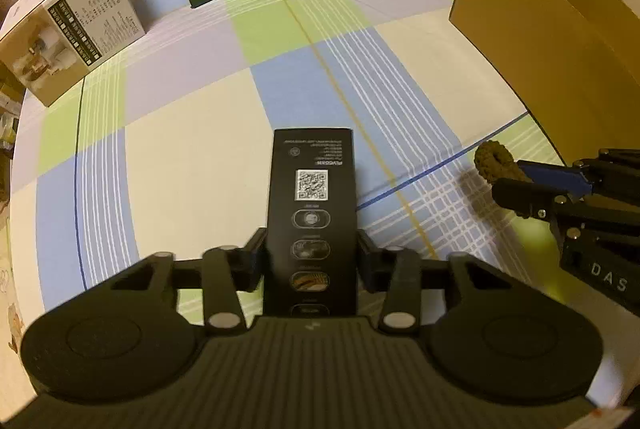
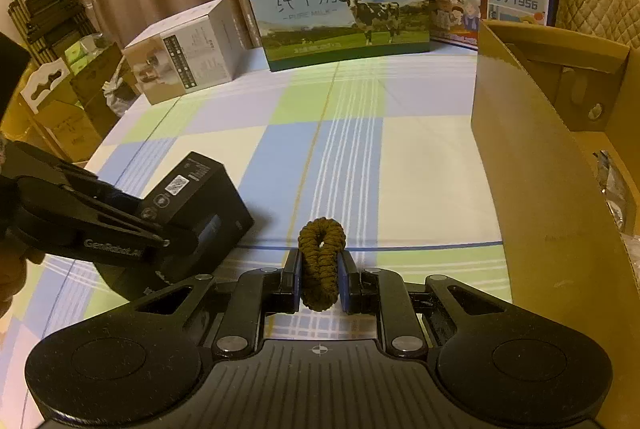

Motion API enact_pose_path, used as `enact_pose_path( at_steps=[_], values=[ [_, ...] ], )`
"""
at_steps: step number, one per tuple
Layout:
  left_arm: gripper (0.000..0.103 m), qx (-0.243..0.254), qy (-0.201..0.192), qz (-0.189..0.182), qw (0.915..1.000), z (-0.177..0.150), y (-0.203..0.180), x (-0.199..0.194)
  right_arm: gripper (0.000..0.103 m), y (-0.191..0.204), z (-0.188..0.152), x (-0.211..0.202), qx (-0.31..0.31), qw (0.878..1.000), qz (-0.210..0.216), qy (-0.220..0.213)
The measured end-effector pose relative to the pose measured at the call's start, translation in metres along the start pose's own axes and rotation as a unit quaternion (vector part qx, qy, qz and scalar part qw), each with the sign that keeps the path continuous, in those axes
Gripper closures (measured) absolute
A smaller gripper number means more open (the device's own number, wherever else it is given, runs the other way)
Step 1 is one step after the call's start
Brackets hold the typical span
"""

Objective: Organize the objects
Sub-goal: 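Carry the black box and brown ring over the cardboard box with both grippers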

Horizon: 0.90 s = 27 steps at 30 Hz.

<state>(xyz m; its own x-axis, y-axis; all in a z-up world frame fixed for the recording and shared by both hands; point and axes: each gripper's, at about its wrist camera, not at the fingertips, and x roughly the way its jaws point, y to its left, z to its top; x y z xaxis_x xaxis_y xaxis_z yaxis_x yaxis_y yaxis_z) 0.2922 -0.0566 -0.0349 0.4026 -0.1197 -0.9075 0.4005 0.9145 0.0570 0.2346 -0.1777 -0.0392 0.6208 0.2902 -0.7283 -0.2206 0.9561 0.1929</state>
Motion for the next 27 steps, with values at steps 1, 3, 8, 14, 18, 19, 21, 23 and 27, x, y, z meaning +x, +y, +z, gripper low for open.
enact_pose_path(
  at_steps=[1,3,8,14,18,19,21,23,27],
  values=[
    [0.065,-0.004,0.0,-0.004,1.0,-0.002,0.001,-0.002,0.089,-0.001,-0.001,0.0,0.0,1.0,0.0,-0.001],
    [0.065,-0.012,-0.004,-0.007,0.9999,-0.007,0.004,-0.009,0.089,0.0,-0.001,-0.003,0.001,1.0,0.002,-0.003],
    [0.065,-0.044,-0.029,-0.01,0.9986,-0.024,0.007,-0.042,0.089,0.008,-0.011,-0.024,0.0,1.0,0.01,-0.016],
    [0.065,-0.085,-0.06,-0.012,0.9945,-0.06,-0.013,-0.089,0.089,0.016,-0.038,-0.068,0.004,0.999,0.016,-0.043],
    [0.065,-0.115,-0.083,-0.012,0.9898,-0.09,-0.031,-0.119,0.089,0.02,-0.061,-0.103,0.011,0.998,0.019,-0.059],
    [0.065,-0.121,-0.088,-0.011,0.9887,-0.098,-0.037,-0.127,0.089,0.021,-0.068,-0.113,0.012,0.998,0.016,-0.06],
    [0.065,-0.137,-0.098,-0.013,0.9857,-0.114,-0.045,-0.142,0.089,0.02,-0.079,-0.128,0.018,0.998,0.011,-0.062],
    [0.065,-0.153,-0.108,-0.021,0.9822,-0.129,-0.056,-0.155,0.089,0.018,-0.09,-0.146,0.028,0.997,0.009,-0.067],
    [0.065,-0.165,-0.125,-0.027,0.9781,-0.151,-0.079,-0.176,0.089,0.019,-0.107,-0.178,0.033,0.996,0.006,-0.077]
  ],
)
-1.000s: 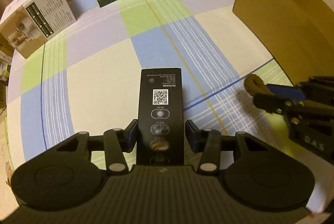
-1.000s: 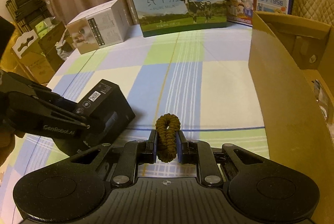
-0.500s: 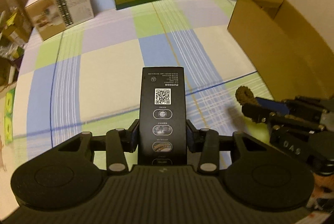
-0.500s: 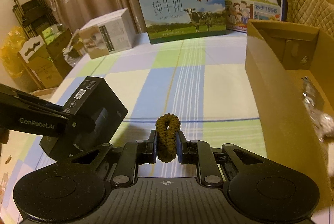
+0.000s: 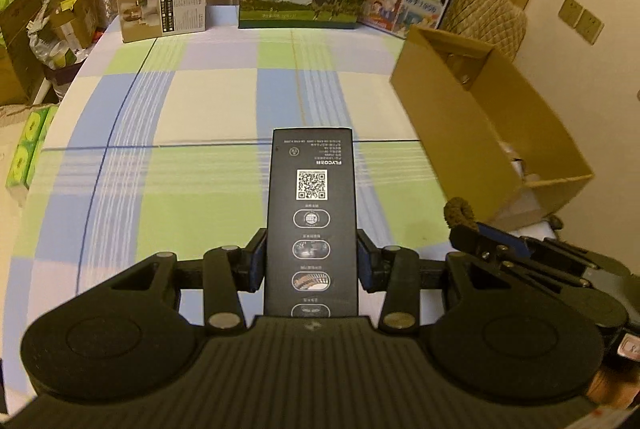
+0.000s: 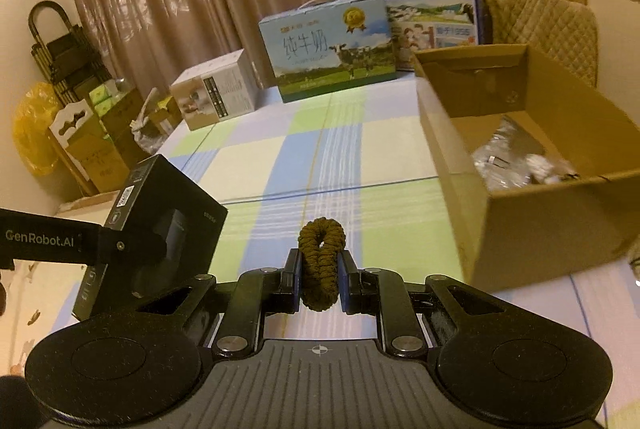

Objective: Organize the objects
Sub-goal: 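Carry the black box and brown ring over the cardboard box with both grippers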

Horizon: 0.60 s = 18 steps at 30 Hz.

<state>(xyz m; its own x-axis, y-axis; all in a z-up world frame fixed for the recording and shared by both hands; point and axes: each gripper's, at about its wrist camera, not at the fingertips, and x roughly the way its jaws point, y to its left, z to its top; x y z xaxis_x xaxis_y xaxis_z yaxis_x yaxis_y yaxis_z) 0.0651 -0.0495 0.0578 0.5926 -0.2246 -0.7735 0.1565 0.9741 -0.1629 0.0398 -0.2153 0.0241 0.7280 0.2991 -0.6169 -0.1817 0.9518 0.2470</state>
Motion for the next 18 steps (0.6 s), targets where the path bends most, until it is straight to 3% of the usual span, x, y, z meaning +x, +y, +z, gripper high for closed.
enact_pose_path(
  at_steps=[10,18],
  values=[
    [0.065,-0.006,-0.024,-0.018,0.9995,-0.039,-0.035,-0.037,0.089,-0.006,-0.016,-0.056,0.004,1.0,-0.014,-0.028],
    [0.065,-0.007,-0.04,-0.033,0.9986,-0.049,-0.052,-0.056,0.089,-0.009,-0.02,-0.082,0.003,0.999,-0.027,-0.037]
  ],
)
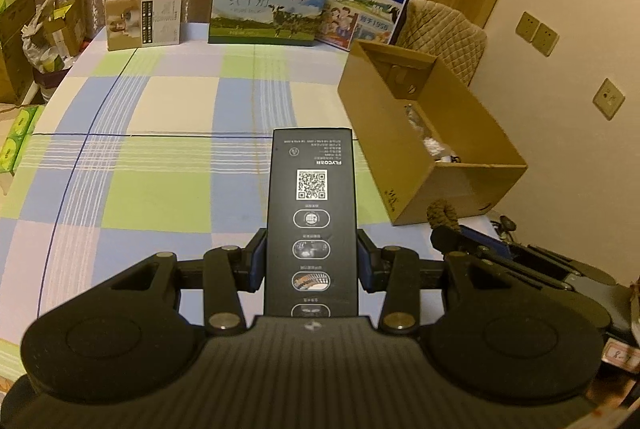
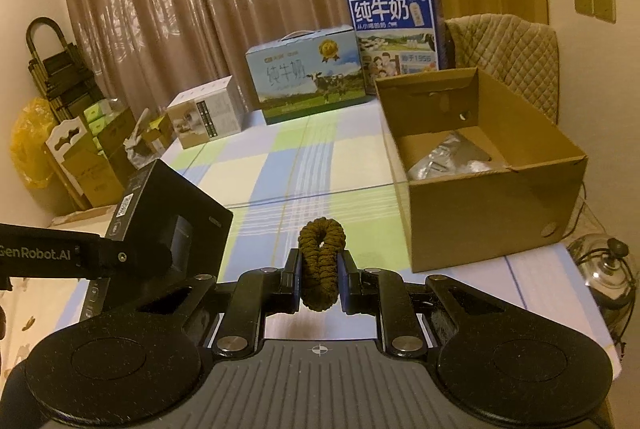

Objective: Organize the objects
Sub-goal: 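Carry the black box and brown ring over the cardboard box with both grippers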

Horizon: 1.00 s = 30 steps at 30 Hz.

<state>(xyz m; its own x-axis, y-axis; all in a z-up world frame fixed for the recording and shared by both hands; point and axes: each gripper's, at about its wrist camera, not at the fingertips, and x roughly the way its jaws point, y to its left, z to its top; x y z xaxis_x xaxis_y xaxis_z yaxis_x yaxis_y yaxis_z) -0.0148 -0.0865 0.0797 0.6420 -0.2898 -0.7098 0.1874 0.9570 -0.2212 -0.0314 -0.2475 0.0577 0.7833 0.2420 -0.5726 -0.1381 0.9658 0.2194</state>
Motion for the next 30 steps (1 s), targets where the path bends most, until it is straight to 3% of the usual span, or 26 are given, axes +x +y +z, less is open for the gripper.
enact_pose_path(
  at_steps=[15,30],
  values=[
    [0.065,0.011,-0.014,-0.017,0.9997,0.005,-0.025,-0.011,0.089,-0.014,0.006,-0.016,0.002,1.0,-0.011,-0.013],
    [0.065,0.045,-0.012,-0.062,0.997,0.028,-0.093,0.01,0.089,-0.079,0.034,-0.039,0.015,0.997,-0.069,-0.025]
  ],
)
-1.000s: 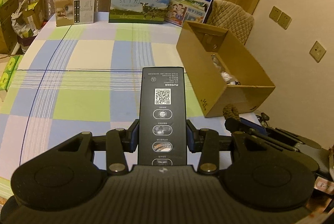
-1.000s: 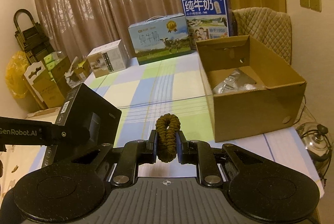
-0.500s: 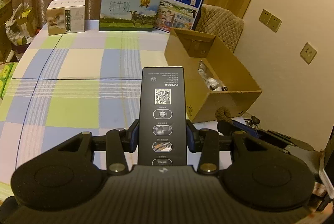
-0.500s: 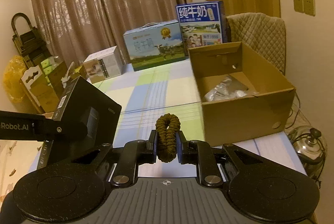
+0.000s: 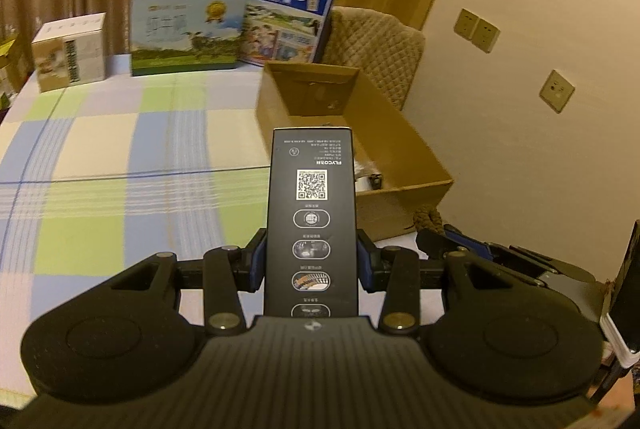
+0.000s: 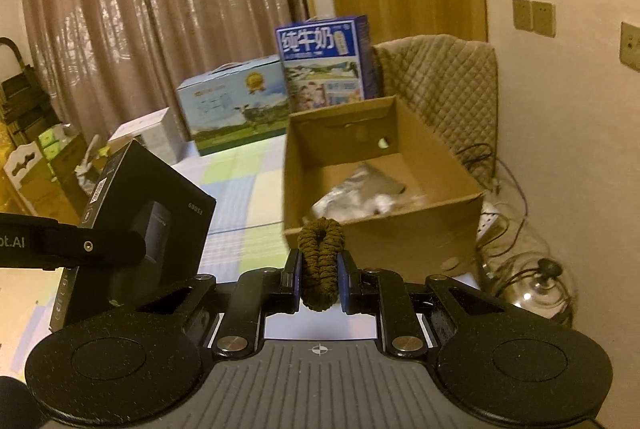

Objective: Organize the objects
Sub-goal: 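Carry the black box and brown ring over the cardboard box with both grippers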

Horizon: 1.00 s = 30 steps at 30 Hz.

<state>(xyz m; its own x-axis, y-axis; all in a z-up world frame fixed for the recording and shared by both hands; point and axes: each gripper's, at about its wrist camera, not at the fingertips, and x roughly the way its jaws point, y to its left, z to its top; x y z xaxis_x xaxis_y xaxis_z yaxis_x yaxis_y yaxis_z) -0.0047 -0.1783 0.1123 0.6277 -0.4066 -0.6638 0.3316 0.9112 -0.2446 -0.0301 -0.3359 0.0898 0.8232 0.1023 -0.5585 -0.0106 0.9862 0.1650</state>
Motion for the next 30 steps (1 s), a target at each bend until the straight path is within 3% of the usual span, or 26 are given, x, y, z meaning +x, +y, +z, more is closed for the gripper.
enact_pose_path(
  at_steps=[18,30],
  values=[
    [0.065,0.018,-0.01,-0.024,0.9995,0.066,-0.046,0.046,0.089,-0.056,0.055,0.024,-0.02,0.999,-0.026,-0.007],
    [0.065,0.019,-0.02,-0.023,0.9994,0.126,-0.054,0.129,0.089,-0.086,0.106,0.086,-0.029,0.999,-0.039,-0.01]
  ],
)
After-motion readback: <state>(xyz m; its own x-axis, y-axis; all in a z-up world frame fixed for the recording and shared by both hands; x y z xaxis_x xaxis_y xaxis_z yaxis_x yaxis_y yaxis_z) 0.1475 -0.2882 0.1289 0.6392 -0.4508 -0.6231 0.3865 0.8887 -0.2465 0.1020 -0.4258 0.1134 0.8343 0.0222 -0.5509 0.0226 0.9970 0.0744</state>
